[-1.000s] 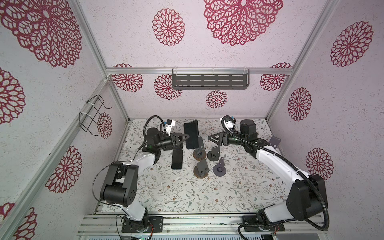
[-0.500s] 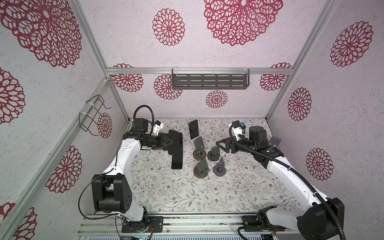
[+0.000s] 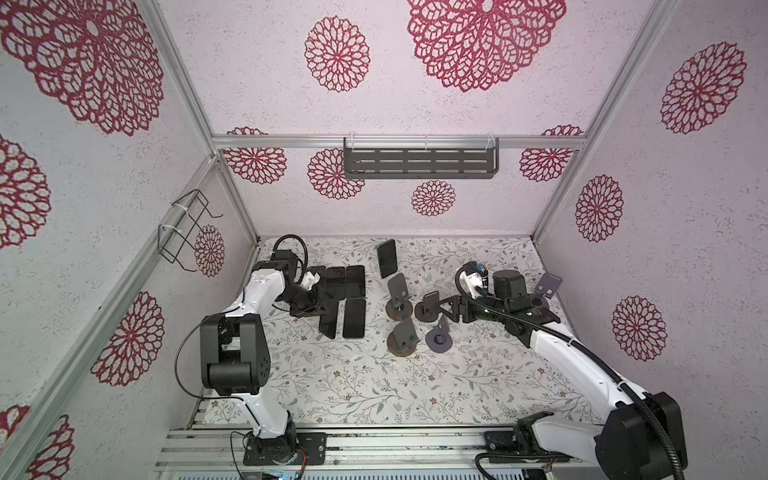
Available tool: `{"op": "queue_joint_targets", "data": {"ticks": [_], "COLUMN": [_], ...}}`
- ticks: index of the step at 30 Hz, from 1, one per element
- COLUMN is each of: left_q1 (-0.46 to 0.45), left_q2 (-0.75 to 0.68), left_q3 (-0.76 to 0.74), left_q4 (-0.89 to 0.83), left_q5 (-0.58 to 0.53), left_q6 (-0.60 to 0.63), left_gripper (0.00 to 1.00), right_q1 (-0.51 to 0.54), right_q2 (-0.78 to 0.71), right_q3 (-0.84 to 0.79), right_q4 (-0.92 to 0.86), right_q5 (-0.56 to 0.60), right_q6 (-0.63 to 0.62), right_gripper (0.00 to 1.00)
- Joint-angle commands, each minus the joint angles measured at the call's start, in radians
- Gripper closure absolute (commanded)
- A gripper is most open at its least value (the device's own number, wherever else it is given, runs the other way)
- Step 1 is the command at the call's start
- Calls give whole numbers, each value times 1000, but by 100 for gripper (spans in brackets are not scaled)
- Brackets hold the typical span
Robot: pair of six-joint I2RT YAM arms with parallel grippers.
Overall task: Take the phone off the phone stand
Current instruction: 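Lower the black phone flat beside the other phones with the left gripper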
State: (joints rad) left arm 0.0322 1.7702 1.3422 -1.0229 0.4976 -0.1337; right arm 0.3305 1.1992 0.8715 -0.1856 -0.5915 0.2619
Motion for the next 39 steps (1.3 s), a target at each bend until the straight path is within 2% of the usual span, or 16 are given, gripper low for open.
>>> {"op": "queue_joint_targets", "data": {"ticks": [1, 15, 23, 39], "left_q1": [6, -7, -23, -40], "left_q2": [11, 61, 106, 149], "left_q3": [-1, -26, 2, 17], "left_q4": [68, 123, 106, 124], "left_q5": [-22, -25, -80, -50], "left_q6": [17, -23, -36, -59], "left_gripper": [100, 100, 100, 100], "right_q1": [-5, -5, -5, -5], "right_q2": [-58, -25, 12, 21], "right_q3": [0, 35, 57, 63], "right_q4": [18, 17, 25, 25], "right_q5": [30, 20, 12, 2], "right_q6": [-20, -5, -6, -14], "right_gripper": [31, 31, 31, 31]}}
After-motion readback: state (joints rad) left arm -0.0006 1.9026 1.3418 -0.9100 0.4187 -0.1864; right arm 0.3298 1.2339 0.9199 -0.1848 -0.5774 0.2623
